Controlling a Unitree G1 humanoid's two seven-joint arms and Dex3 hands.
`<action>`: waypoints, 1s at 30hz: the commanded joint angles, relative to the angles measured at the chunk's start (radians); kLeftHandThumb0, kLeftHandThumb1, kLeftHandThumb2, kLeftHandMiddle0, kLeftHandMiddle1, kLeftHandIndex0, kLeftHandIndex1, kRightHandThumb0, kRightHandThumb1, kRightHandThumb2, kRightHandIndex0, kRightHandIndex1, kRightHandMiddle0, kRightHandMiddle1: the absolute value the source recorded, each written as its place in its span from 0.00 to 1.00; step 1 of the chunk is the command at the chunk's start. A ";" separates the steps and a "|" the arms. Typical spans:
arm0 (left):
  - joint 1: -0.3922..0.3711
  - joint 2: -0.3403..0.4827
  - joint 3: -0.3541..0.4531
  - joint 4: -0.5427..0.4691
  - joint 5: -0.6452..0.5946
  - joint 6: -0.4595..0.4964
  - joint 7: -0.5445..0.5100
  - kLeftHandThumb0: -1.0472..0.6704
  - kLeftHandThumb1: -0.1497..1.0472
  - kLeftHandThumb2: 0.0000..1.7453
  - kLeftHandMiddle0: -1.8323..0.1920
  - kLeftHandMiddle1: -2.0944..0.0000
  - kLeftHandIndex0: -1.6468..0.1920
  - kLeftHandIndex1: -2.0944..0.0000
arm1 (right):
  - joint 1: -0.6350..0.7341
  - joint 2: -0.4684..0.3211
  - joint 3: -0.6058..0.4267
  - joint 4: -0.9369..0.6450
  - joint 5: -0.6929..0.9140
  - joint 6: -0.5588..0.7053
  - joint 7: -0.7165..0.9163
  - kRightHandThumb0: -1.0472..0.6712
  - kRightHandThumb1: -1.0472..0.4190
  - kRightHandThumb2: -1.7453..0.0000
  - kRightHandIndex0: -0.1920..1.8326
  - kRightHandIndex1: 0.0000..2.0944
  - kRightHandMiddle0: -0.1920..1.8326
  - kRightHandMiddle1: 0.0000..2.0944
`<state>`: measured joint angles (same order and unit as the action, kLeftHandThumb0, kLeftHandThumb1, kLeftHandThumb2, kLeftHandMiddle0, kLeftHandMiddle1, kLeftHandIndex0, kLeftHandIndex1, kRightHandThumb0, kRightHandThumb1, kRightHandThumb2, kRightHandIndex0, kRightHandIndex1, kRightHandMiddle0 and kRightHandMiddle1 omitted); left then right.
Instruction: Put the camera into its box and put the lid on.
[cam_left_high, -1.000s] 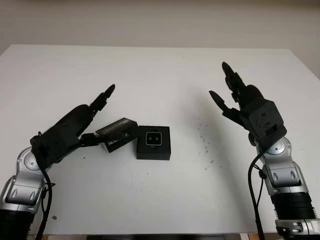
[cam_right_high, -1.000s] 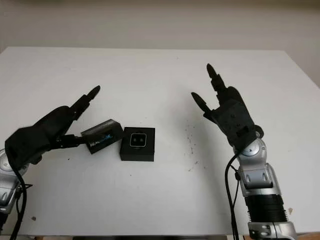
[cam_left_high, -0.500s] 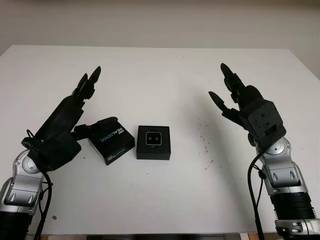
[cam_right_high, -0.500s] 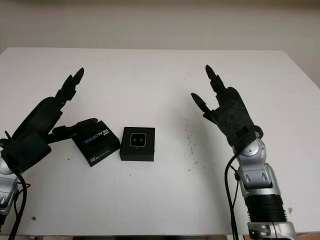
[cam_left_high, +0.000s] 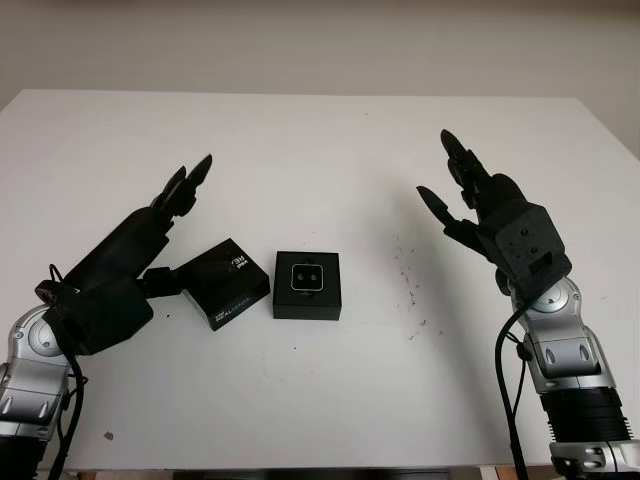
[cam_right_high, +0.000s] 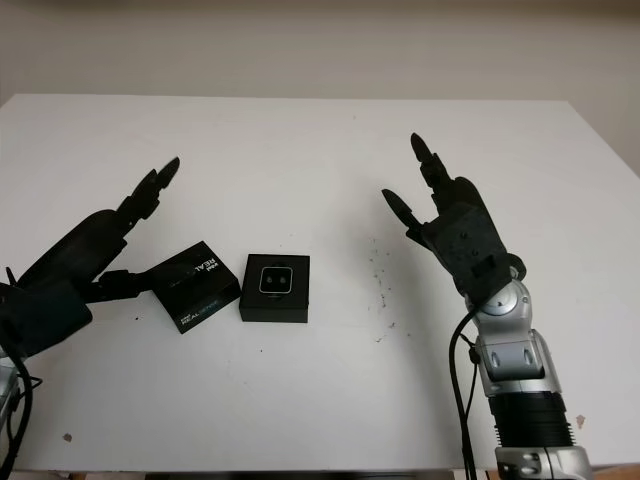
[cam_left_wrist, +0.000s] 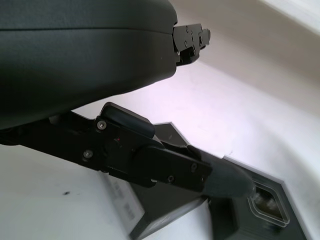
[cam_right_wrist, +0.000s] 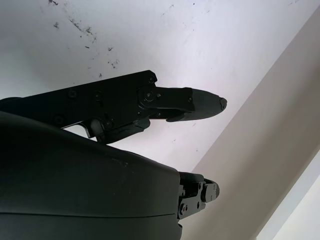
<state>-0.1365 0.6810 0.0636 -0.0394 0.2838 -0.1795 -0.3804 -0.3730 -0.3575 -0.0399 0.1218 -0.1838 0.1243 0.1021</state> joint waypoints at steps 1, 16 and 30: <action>0.015 0.025 -0.024 -0.033 0.034 -0.002 -0.018 0.05 0.96 0.04 1.00 1.00 0.99 0.97 | 0.004 0.000 0.000 -0.010 -0.006 -0.004 -0.009 0.32 0.00 0.78 0.14 0.03 0.13 0.03; 0.013 0.019 -0.110 0.061 0.230 -0.105 0.090 0.12 0.89 0.02 1.00 0.98 0.94 0.96 | 0.010 0.002 -0.002 -0.008 0.002 -0.009 -0.005 0.32 0.00 0.77 0.14 0.03 0.13 0.03; -0.092 -0.004 -0.162 0.238 0.256 -0.138 0.179 0.20 0.89 0.03 0.94 0.96 0.86 0.96 | 0.014 0.004 0.004 -0.005 -0.010 -0.008 -0.015 0.31 0.00 0.78 0.14 0.03 0.14 0.03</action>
<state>-0.2121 0.6874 -0.0935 0.1863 0.5484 -0.3100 -0.2072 -0.3595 -0.3572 -0.0382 0.1218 -0.1907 0.1195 0.0934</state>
